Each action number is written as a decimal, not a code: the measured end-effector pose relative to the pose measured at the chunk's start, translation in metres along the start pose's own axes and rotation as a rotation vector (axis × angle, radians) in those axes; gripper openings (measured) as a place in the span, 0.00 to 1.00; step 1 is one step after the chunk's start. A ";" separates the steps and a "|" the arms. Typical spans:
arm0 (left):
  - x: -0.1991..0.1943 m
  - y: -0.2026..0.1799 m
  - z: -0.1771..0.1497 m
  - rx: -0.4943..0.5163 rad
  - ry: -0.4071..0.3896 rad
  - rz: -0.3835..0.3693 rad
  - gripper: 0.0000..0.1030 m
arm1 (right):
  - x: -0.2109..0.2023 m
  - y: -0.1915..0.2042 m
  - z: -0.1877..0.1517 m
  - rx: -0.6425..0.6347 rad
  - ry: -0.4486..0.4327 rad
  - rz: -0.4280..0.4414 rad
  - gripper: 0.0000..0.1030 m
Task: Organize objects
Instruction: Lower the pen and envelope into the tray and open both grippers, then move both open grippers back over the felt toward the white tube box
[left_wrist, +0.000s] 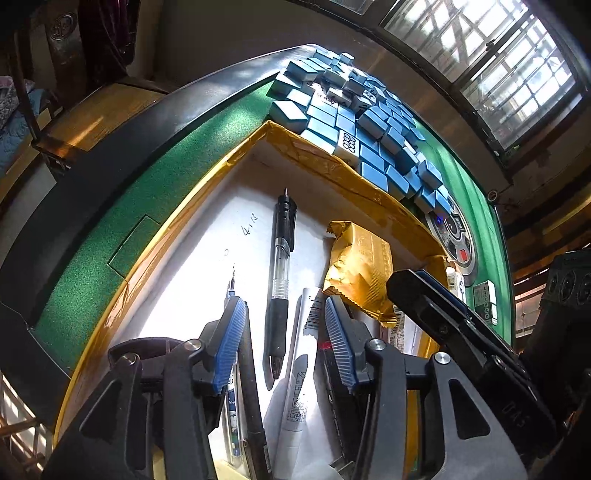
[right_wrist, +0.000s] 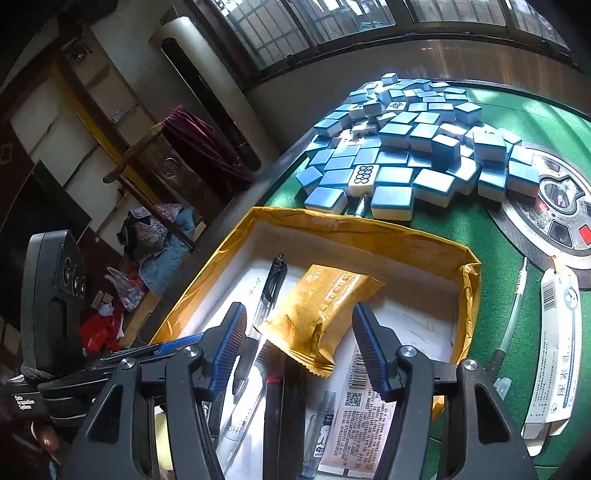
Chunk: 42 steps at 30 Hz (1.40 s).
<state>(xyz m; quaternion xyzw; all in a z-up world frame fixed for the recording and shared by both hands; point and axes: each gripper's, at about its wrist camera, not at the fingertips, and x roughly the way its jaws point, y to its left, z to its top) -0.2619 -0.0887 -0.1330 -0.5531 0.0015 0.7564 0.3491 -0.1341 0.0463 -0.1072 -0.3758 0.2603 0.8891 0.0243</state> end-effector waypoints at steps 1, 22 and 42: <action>-0.002 0.000 -0.001 -0.003 -0.004 -0.007 0.45 | -0.003 0.001 0.000 -0.002 -0.006 0.013 0.53; -0.059 -0.088 -0.069 0.163 -0.181 -0.024 0.54 | -0.098 -0.072 -0.053 0.052 -0.030 0.012 0.57; -0.019 -0.164 -0.107 0.348 -0.080 -0.023 0.55 | -0.089 -0.152 -0.049 0.105 0.043 -0.139 0.51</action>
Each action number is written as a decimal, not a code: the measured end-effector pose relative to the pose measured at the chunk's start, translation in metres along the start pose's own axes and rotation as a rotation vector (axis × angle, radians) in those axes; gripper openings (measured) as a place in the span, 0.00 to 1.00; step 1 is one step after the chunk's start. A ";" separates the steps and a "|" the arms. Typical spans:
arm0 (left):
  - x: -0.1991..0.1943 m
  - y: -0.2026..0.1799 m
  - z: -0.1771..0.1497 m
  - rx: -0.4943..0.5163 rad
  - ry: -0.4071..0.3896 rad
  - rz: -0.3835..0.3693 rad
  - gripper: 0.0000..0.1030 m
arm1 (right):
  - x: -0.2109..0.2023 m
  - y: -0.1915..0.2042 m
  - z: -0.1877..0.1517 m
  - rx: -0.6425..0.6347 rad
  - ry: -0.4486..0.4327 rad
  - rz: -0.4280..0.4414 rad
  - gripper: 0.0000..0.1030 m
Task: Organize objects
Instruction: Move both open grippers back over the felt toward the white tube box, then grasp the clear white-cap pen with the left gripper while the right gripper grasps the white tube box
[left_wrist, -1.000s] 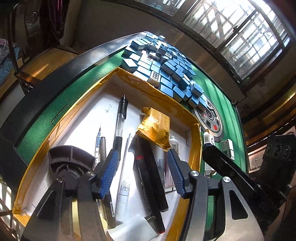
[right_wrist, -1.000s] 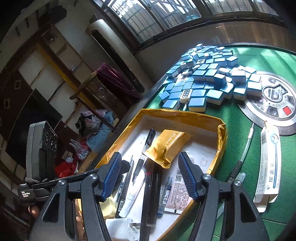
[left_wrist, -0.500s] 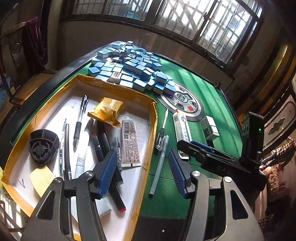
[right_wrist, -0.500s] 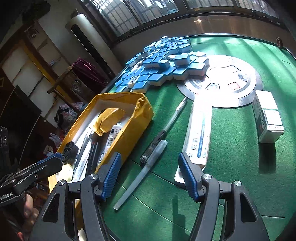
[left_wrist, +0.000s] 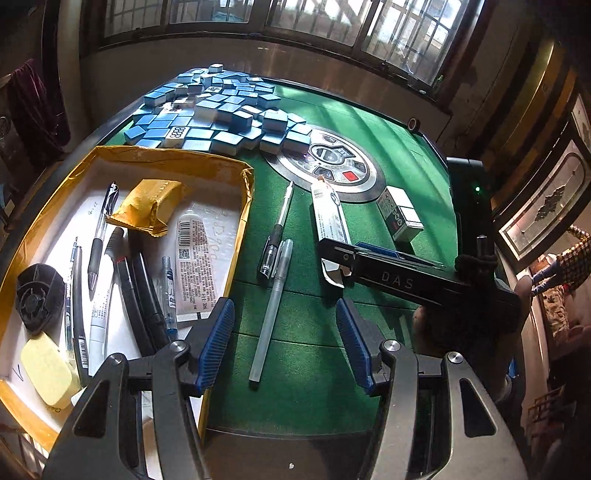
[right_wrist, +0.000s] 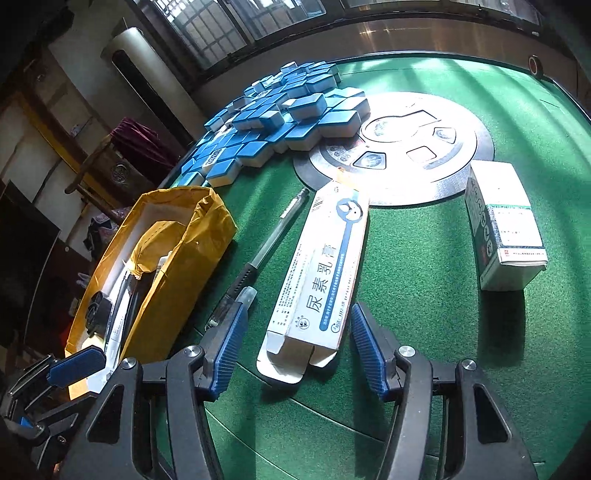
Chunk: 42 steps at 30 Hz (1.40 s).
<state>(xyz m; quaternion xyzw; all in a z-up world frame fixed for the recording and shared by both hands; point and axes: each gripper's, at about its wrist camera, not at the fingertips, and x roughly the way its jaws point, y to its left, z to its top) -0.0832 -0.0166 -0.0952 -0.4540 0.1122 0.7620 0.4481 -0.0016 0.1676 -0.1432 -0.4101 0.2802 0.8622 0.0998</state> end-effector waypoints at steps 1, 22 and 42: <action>0.003 -0.002 0.000 0.006 0.006 -0.001 0.55 | -0.001 -0.002 0.000 0.006 0.001 0.003 0.50; 0.074 -0.041 -0.006 0.186 0.181 0.028 0.54 | -0.017 -0.032 0.007 0.136 -0.056 -0.039 0.41; 0.065 -0.029 0.001 0.144 0.166 -0.025 0.53 | -0.023 -0.033 0.007 0.154 -0.083 0.012 0.41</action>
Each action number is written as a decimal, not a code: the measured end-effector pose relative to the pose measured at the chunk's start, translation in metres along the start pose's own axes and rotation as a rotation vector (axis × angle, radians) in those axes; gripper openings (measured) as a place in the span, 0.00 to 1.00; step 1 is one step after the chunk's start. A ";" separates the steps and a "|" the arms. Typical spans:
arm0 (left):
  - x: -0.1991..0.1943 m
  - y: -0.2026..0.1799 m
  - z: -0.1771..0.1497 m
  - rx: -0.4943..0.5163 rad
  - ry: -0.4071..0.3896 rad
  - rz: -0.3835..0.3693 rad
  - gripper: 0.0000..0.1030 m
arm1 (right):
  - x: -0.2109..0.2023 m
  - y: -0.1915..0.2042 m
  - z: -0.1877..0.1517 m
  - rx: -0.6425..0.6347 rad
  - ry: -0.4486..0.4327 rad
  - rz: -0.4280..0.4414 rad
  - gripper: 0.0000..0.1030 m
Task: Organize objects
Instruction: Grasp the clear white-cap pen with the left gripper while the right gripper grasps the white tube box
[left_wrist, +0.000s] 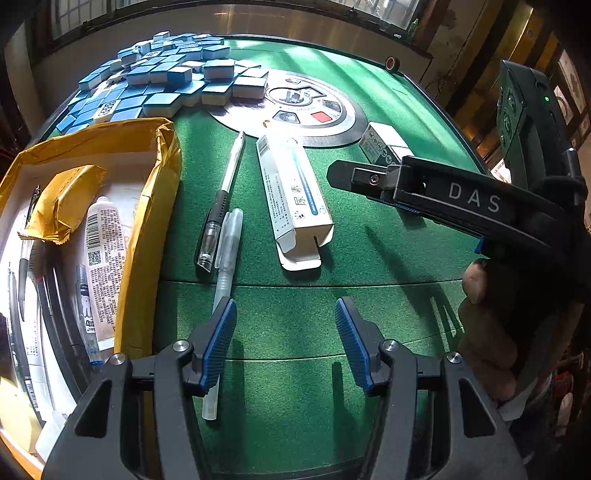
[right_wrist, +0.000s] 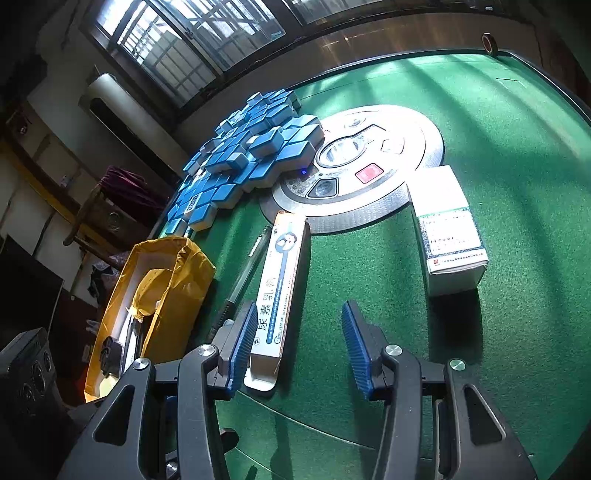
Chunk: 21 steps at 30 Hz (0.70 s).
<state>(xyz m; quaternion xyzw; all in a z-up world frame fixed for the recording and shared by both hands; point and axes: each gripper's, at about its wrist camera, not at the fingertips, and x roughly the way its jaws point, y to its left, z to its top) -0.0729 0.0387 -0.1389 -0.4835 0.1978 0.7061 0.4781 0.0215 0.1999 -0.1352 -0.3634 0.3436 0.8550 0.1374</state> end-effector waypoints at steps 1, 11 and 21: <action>0.000 0.002 0.000 0.002 0.000 0.011 0.51 | 0.000 0.000 0.000 0.001 0.001 -0.002 0.41; 0.011 0.011 -0.001 -0.008 0.038 0.072 0.39 | 0.005 0.006 -0.002 -0.026 0.014 0.004 0.42; 0.005 0.015 -0.009 -0.023 0.034 0.081 0.06 | 0.010 0.022 -0.006 -0.101 0.009 -0.003 0.43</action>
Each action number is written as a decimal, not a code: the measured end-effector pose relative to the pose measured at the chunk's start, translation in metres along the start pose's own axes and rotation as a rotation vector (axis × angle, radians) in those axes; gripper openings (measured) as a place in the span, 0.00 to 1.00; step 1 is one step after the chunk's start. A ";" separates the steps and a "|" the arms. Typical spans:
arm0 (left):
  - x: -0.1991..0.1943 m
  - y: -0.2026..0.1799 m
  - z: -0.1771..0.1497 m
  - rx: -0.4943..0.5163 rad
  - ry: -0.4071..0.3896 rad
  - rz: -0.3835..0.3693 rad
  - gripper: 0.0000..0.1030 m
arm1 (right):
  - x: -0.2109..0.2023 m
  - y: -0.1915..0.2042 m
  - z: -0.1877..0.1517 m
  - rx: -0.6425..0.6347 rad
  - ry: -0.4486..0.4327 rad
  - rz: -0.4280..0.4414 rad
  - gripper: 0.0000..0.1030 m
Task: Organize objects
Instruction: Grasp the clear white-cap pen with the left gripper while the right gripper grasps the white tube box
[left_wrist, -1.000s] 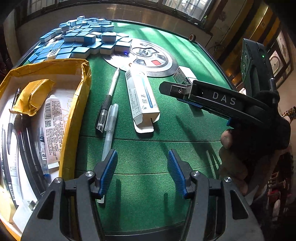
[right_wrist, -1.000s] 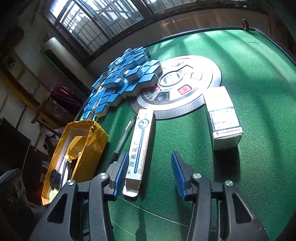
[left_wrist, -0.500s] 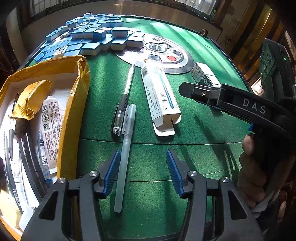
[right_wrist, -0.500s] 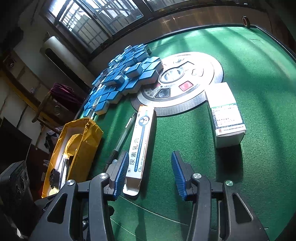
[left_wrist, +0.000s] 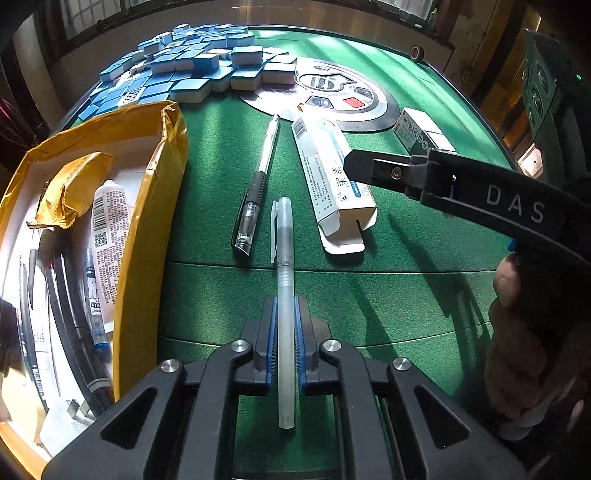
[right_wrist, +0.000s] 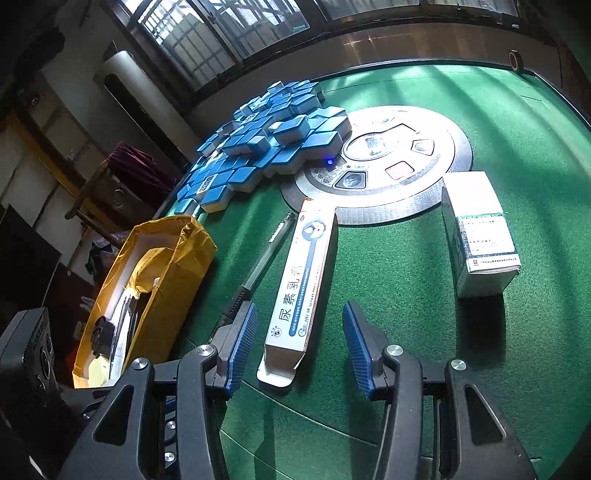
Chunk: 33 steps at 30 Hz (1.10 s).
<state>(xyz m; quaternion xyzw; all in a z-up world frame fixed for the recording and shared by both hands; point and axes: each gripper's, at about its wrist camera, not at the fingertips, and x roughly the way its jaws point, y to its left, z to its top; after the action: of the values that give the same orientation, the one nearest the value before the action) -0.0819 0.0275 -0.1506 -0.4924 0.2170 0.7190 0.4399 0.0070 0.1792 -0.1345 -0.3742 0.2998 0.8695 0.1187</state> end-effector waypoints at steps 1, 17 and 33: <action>-0.002 0.001 -0.001 -0.011 0.000 -0.021 0.06 | -0.001 0.001 0.001 -0.003 -0.008 -0.005 0.47; -0.024 0.019 -0.009 -0.123 -0.018 -0.154 0.06 | 0.038 0.027 0.005 -0.051 0.067 -0.105 0.21; -0.045 0.024 -0.013 -0.172 -0.029 -0.225 0.06 | 0.012 0.021 0.005 -0.004 -0.002 -0.045 0.07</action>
<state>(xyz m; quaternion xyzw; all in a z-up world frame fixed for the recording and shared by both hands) -0.0901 -0.0136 -0.1182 -0.5391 0.0918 0.6881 0.4769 -0.0133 0.1656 -0.1315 -0.3802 0.2895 0.8675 0.1379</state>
